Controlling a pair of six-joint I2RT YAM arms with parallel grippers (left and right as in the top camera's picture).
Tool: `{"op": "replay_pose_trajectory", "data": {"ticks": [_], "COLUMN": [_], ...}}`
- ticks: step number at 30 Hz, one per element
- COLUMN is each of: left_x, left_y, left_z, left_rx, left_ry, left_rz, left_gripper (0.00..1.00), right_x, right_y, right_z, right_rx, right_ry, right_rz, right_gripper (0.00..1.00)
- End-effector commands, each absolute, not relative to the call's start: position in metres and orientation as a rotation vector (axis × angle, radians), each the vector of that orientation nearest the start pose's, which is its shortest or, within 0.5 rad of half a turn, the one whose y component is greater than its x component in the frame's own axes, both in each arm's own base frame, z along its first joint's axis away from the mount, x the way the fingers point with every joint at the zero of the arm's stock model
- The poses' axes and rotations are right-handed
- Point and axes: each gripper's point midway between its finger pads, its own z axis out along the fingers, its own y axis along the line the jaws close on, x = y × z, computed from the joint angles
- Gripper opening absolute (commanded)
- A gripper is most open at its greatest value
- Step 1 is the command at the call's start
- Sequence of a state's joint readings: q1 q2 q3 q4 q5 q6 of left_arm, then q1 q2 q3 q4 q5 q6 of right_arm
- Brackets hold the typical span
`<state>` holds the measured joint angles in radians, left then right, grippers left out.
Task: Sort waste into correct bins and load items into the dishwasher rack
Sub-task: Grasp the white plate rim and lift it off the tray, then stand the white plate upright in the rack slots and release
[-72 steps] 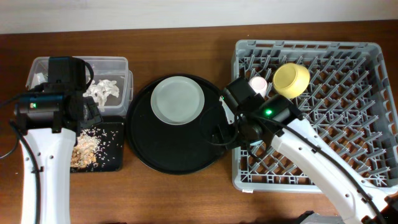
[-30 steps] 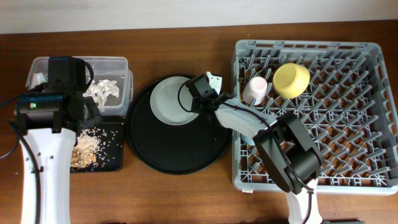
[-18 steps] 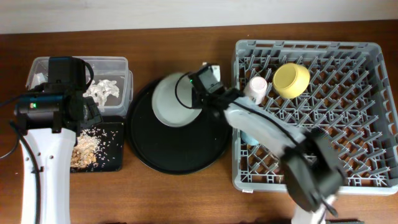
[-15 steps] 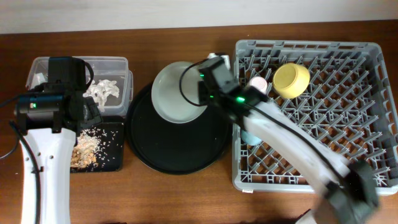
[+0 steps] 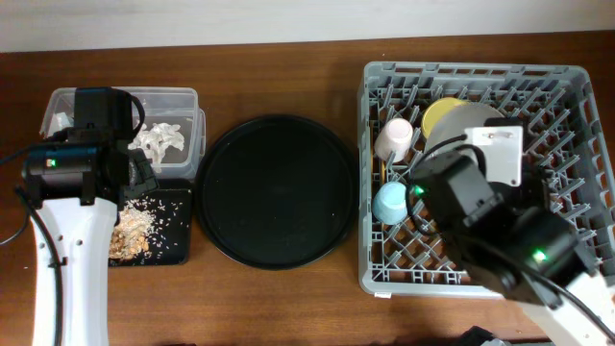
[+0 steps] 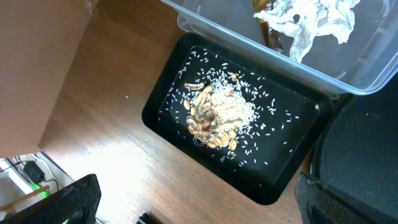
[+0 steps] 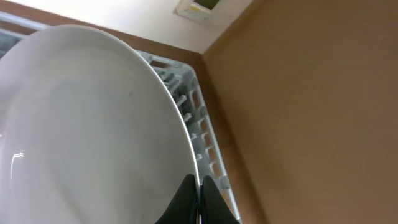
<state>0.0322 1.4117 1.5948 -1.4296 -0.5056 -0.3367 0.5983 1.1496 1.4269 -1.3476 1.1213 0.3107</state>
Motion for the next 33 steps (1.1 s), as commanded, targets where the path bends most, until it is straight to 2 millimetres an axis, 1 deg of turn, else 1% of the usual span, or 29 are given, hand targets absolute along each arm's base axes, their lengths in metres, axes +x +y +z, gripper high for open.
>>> {"op": "replay_pose_trajectory", "data": {"ticks": [1,2,3,5,7,9,10,11,14,16,18,21,22,25,26,27,28,29,30,31,33], "left_x": [0.275,0.275,0.275,0.275,0.275,0.275,0.275,0.275,0.275,0.275,0.275,0.275,0.275,0.275,0.275,0.275,0.275,0.275,0.275,0.275,0.275], "left_y": [0.095,0.095,0.095,0.095,0.095,0.095,0.095,0.095,0.095,0.095,0.095,0.095,0.095,0.095,0.095,0.095,0.095,0.095,0.095,0.095,0.095], "left_z": [0.271,0.271,0.271,0.271,0.271,0.271,0.271,0.271,0.271,0.271,0.271,0.271,0.271,0.271,0.271,0.271,0.271,0.271,0.271,0.271,0.271], "left_rx": [-0.607,-0.607,-0.607,-0.607,-0.607,-0.607,-0.607,-0.607,-0.607,-0.607,-0.607,-0.607,-0.607,-0.607,-0.607,-0.607,-0.607,-0.607,-0.607,-0.607,-0.607], "left_ry": [2.595,2.595,2.595,2.595,2.595,2.595,2.595,2.595,2.595,2.595,2.595,2.595,2.595,2.595,2.595,2.595,2.595,2.595,2.595,2.595,2.595], "left_rz": [0.627,0.627,0.627,0.627,0.627,0.627,0.627,0.627,0.627,0.627,0.628,0.627,0.628,0.627,0.627,0.628,0.628,0.627,0.628,0.627,0.628], "left_gripper": [0.99,0.99,0.99,0.99,0.99,0.99,0.99,0.99,0.99,0.99,0.99,0.99,0.99,0.99,0.99,0.99,0.99,0.99,0.99,0.99,0.99], "right_x": [0.269,0.276,0.283,0.297,0.312,0.320,0.326,0.330,0.337,0.339,0.339,0.338,0.338,0.339,0.342,0.344,0.346,0.349,0.353,0.358,0.363], "right_y": [-0.016,-0.018,-0.019,-0.022,-0.024,-0.019,-0.015,-0.012,-0.004,-0.003,-0.003,-0.002,-0.001,-0.002,-0.001,0.001,0.007,0.017,0.032,0.058,0.105], "right_z": [0.344,0.338,0.330,0.311,0.288,0.272,0.259,0.245,0.220,0.217,0.217,0.216,0.214,0.217,0.224,0.233,0.238,0.242,0.245,0.251,0.259], "right_rx": [0.010,-0.002,-0.015,-0.039,-0.081,-0.128,-0.166,-0.191,-0.222,-0.223,-0.222,-0.222,-0.223,-0.176,-0.145,-0.106,-0.078,-0.059,-0.051,-0.040,-0.066], "right_ry": [2.046,2.050,2.072,2.117,2.168,2.195,2.224,2.263,2.336,2.341,2.341,2.347,2.360,2.351,2.353,2.375,2.410,2.459,2.509,2.559,2.610], "right_rz": [-1.130,-1.204,-1.248,-1.334,-1.421,-1.459,-1.478,-1.474,-1.441,-1.436,-1.436,-1.429,-1.417,-1.391,-1.357,-1.286,-1.193,-1.061,-0.895,-0.653,-0.259], "right_gripper": [0.04,0.04,0.03,0.04,0.04,0.04,0.04,0.04,0.04,0.04,0.20,0.40,0.44,0.44,0.47,0.50,0.52,0.53,0.54,0.54,0.54]}}
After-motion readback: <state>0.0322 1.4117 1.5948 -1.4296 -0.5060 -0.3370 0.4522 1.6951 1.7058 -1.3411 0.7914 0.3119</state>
